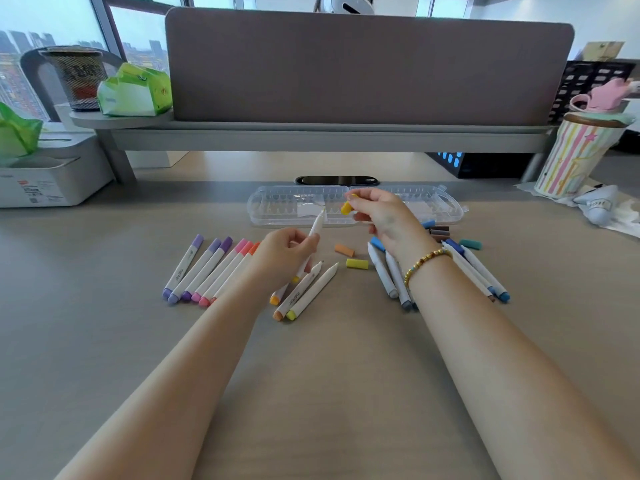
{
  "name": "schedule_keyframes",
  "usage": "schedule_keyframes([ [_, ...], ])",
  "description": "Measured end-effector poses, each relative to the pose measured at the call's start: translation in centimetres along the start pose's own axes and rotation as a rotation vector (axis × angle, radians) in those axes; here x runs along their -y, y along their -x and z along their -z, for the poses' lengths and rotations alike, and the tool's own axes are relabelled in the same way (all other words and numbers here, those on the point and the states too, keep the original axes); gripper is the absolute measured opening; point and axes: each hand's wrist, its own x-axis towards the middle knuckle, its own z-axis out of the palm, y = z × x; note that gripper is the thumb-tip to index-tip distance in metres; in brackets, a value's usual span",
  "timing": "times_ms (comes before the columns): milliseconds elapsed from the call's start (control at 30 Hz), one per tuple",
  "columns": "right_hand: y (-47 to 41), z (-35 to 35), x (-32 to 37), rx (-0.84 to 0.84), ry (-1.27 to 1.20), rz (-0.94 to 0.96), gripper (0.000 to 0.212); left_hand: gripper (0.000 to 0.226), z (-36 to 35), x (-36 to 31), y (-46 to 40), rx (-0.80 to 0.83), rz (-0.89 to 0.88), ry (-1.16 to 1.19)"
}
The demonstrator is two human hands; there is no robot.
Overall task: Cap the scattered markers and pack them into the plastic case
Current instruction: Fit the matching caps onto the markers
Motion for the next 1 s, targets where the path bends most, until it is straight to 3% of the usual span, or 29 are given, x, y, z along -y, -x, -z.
schedule_keyframes([
  [200, 0.2, -0.2, -0.3, 0.037, -0.133, -0.102, 0.016, 0.024, -0.2, 0.0, 0.1, 0.036, -0.05, -0.084],
  [500, 0.2, 0.0, -0.2, 0.016, -0.172, -0.09, 0.017, 0.025, -0.1, -0.1, 0.1, 0.04, -0.067, -0.064],
  [733, 0.8, -1.0, -0.2, 0.144, -0.059, -0.061, 0.015, 0.031, -0.1, -0.4, 0.2, 0.089, -0.03, -0.09],
  [1000, 1.5, -2.3, 0.2, 0.082, 0.09, 0.077, 0.024, 0.041, -0.6, -1.0, 0.4, 0.045, -0.027, -0.125],
])
